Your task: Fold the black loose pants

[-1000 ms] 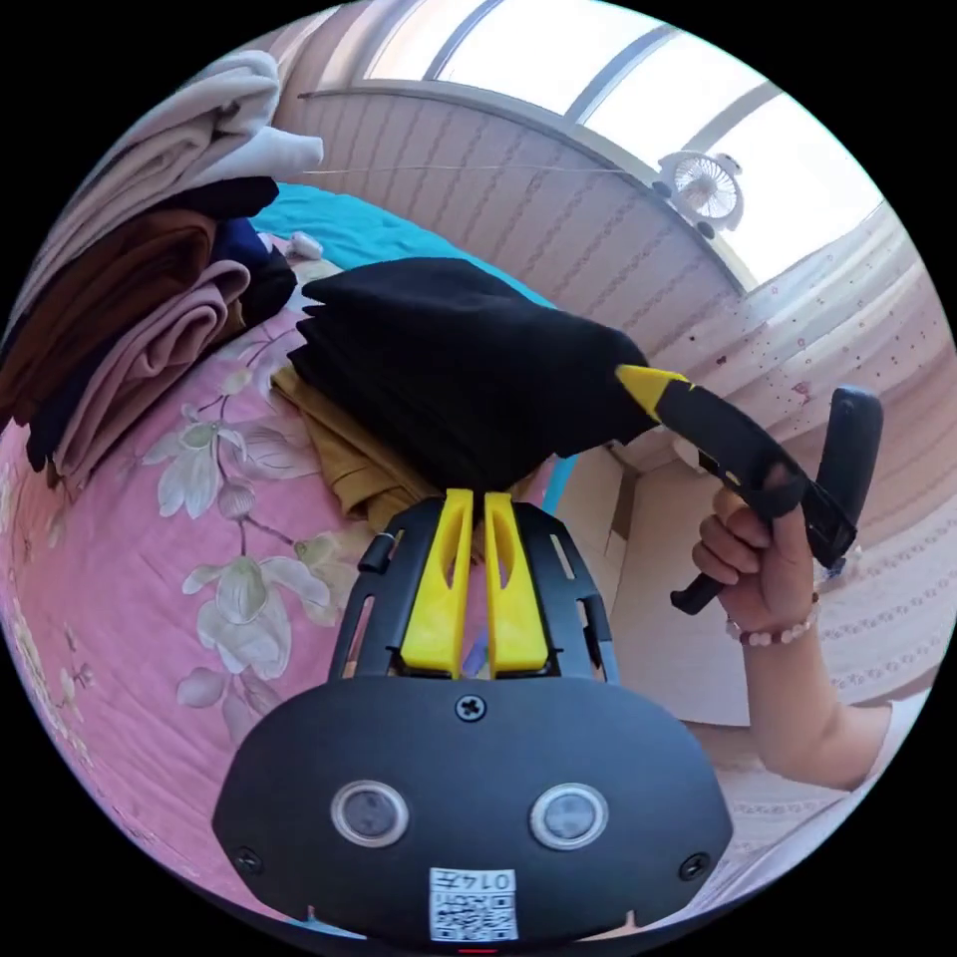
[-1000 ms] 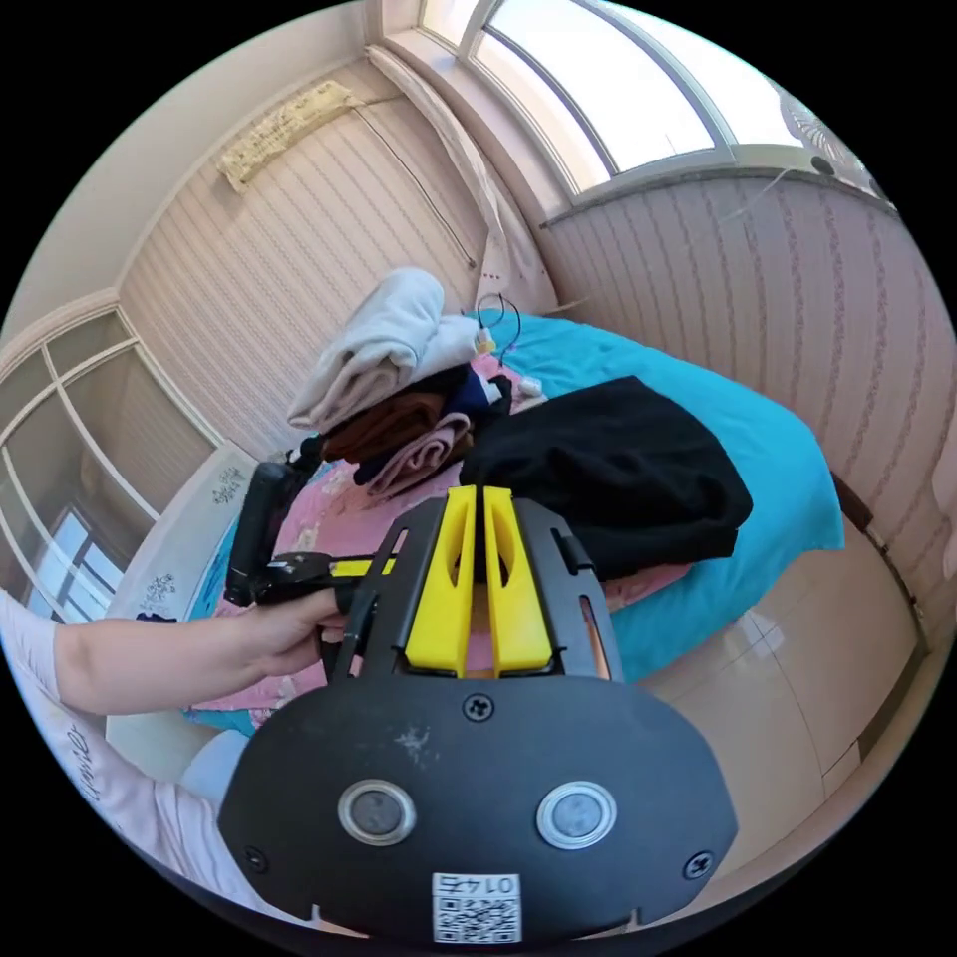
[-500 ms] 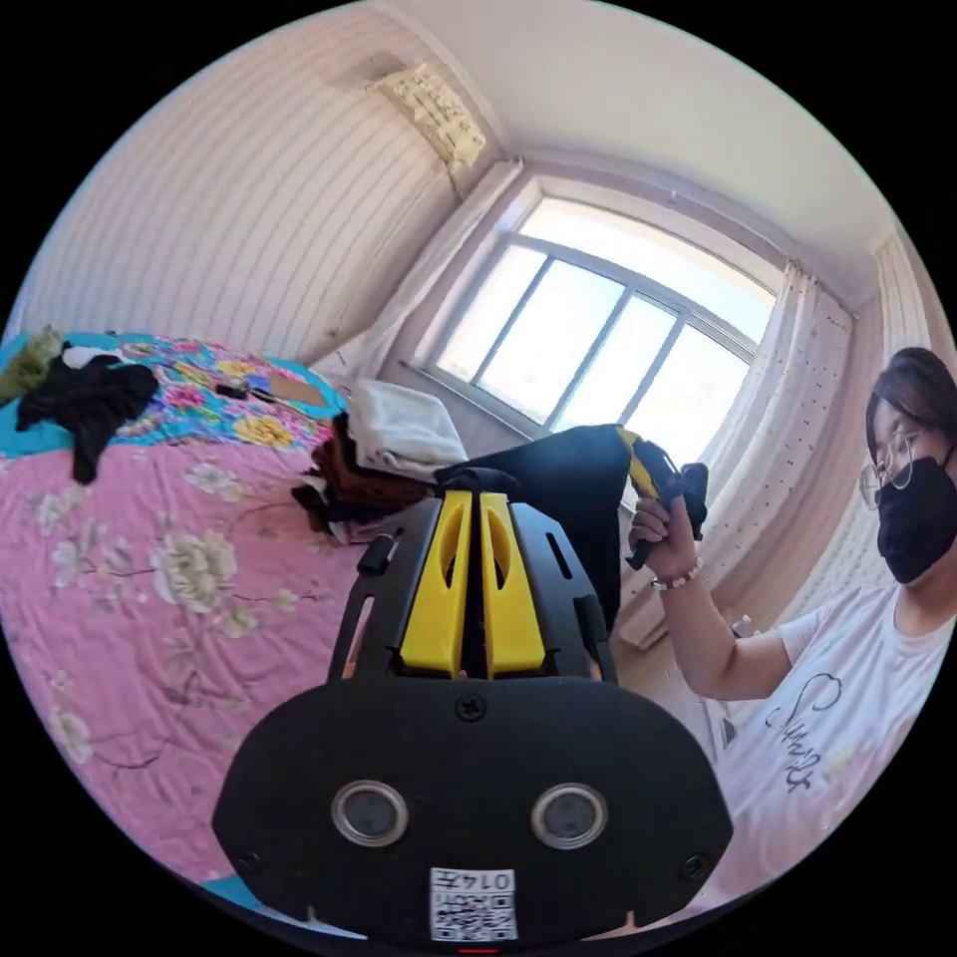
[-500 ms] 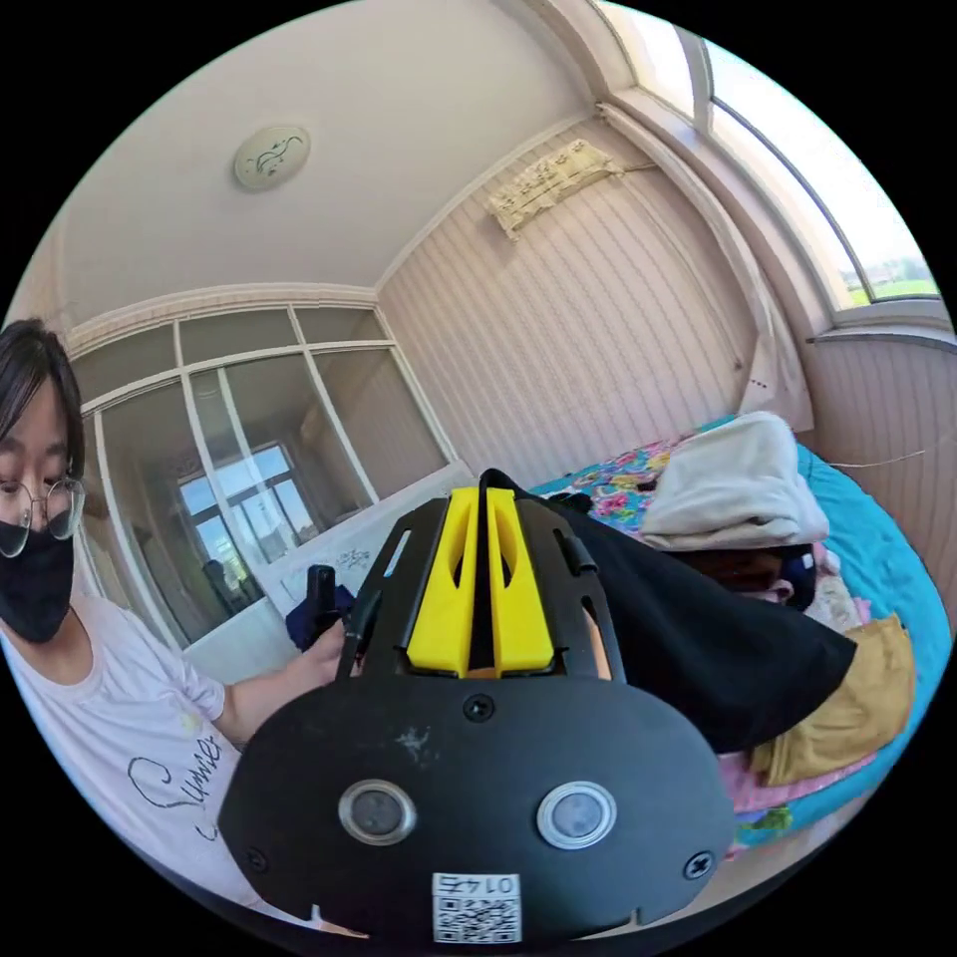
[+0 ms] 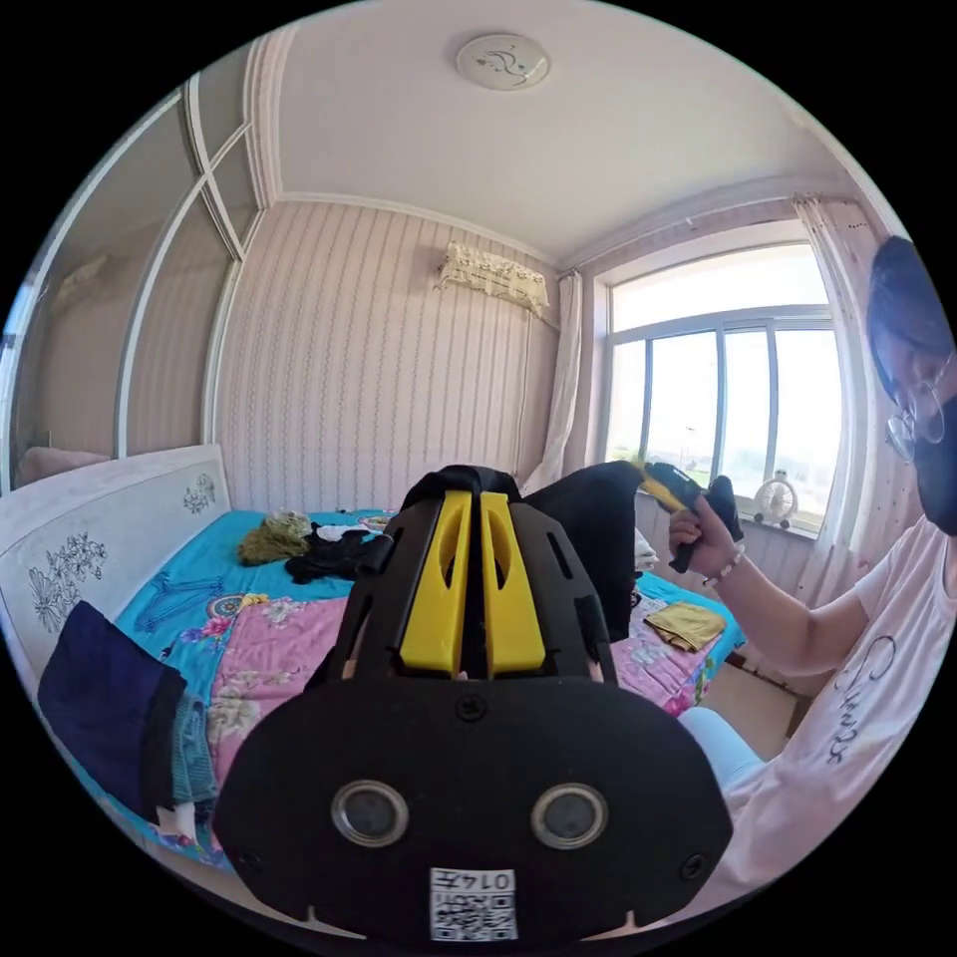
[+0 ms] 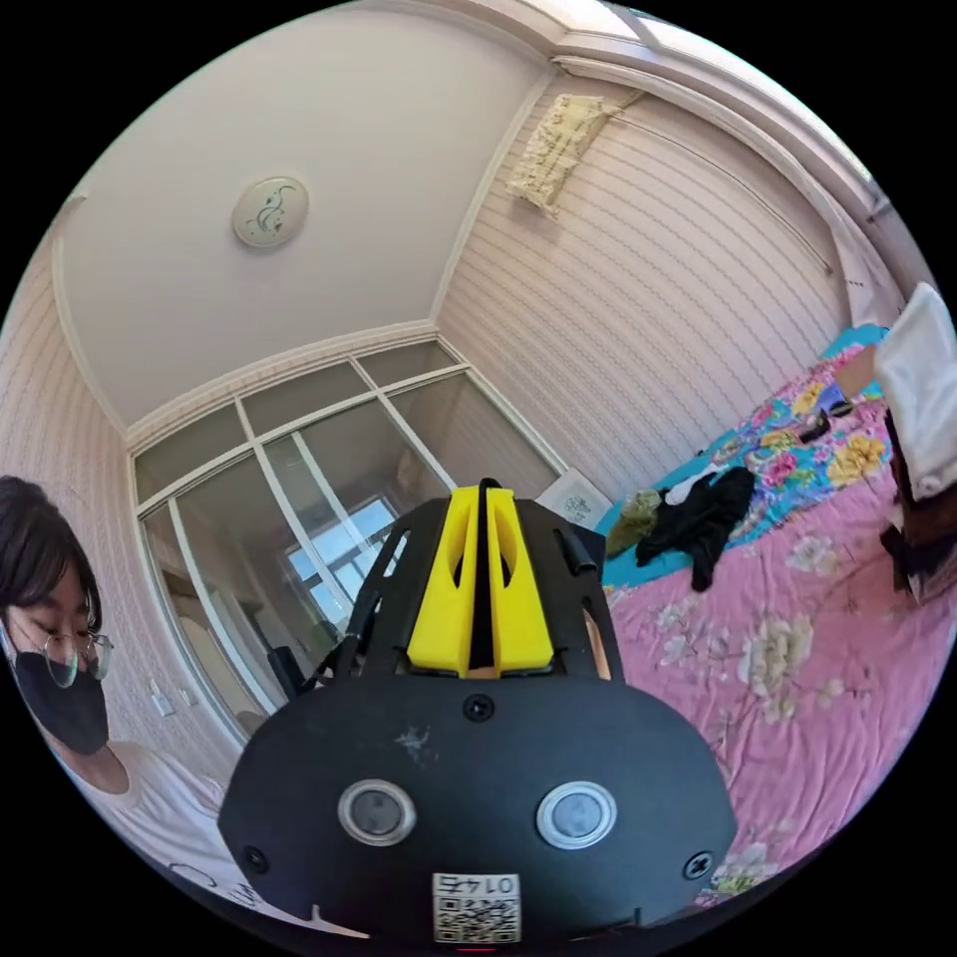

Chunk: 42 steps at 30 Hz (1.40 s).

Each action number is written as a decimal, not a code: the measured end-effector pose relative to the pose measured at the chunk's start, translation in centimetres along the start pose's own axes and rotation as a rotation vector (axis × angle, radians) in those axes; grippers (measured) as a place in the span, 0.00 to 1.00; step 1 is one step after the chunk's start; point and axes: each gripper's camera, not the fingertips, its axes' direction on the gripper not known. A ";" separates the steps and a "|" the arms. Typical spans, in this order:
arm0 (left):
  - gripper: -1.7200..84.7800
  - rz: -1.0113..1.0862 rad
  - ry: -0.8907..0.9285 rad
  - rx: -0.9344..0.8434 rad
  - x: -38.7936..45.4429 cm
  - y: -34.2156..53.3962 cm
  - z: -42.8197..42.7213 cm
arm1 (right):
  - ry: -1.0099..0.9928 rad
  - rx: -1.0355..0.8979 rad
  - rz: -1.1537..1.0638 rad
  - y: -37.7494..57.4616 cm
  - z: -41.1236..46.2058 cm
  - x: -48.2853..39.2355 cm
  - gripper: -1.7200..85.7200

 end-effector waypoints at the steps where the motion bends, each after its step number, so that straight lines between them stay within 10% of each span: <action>1: 0.01 -0.006 0.025 -0.011 -0.2 0.2 0.5 | 0.032 -0.013 0.027 0.9 -0.2 1.2 0.02; 10: 0.01 -0.171 0.317 -0.593 3.2 17.2 15.8 | 0.445 -0.368 0.581 17.9 -9.1 18.4 0.03; 24: 0.01 -0.381 0.334 -0.642 -0.9 19.8 12.2 | 0.402 -0.997 -0.293 28.4 10.4 5.7 0.17; 37: 0.02 -0.205 0.364 -0.525 -3.7 14.1 7.2 | 0.465 -0.681 -0.359 28.9 14.5 1.4 0.05; 42: 0.02 -0.080 0.050 -0.544 -9.6 13.1 6.6 | 0.665 -0.596 -0.263 25.8 8.4 3.9 0.04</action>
